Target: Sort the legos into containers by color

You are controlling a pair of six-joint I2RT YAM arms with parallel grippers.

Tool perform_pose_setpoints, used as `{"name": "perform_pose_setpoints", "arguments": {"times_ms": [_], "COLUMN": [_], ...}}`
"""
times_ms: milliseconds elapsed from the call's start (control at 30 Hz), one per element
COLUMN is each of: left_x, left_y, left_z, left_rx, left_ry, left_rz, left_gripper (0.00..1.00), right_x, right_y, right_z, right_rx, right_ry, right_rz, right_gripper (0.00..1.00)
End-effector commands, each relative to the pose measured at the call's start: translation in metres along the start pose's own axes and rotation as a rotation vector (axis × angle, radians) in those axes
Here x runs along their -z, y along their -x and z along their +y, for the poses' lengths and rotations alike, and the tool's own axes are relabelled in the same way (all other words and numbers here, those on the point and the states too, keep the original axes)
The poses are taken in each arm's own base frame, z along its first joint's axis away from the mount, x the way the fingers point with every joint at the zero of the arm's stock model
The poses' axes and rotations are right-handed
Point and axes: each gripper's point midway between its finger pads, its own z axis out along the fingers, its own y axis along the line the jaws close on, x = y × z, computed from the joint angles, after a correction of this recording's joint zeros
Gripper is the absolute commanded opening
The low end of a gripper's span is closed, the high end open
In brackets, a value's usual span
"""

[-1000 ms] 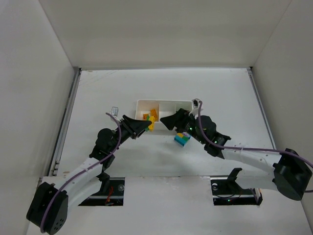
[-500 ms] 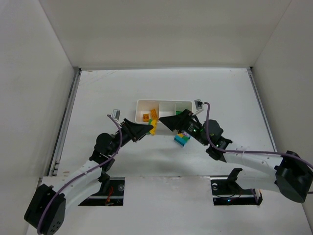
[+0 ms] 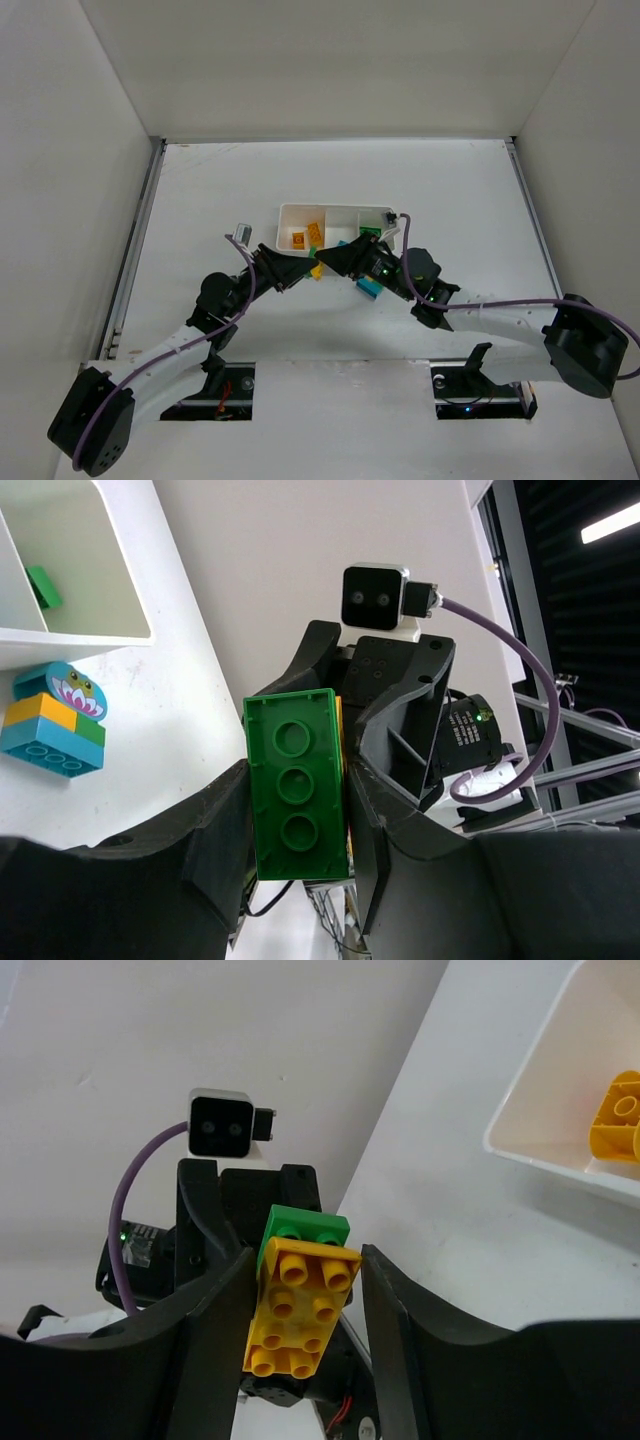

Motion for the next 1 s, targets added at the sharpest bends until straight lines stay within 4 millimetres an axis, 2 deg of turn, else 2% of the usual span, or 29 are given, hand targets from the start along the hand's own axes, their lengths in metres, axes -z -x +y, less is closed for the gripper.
{"name": "perform_pose_setpoints", "arguments": {"times_ms": [0,167,333,500,600,800,967], "left_x": [0.000,0.000,0.000,-0.001,0.000,-0.001,0.000], "left_y": [0.007,0.005,0.003,0.000,0.003,0.002,0.006], "left_z": [-0.031,-0.030,-0.031,-0.028,-0.022,-0.015,-0.013], "left_rx": [-0.054,-0.053,-0.054,-0.050,-0.049,-0.049,-0.049], "left_ry": [-0.116,-0.113,-0.117,-0.103,-0.082,-0.059,-0.054], "left_rz": [-0.032,-0.026,-0.011,0.004,-0.010,-0.008,-0.021], "left_gripper": [0.20,0.20,0.24,0.46,0.52,0.52,0.52], "right_x": [-0.002,0.001,0.003,0.005,0.004,0.004,0.008], "right_y": [0.019,0.018,0.022,0.026,0.025,0.027,0.038], "right_z": [0.037,0.038,0.040,0.035,0.029,0.023,0.015], "right_rx": [-0.005,-0.027,-0.045,-0.062,-0.060,-0.063,-0.068], "right_ry": [0.120,0.138,0.154,0.140,0.117,0.104,0.093], "right_rz": [-0.064,-0.073,-0.092,-0.118,-0.115,-0.126,-0.148], "right_gripper": [0.51,0.50,0.36,0.30,0.30,0.30,0.30]}}
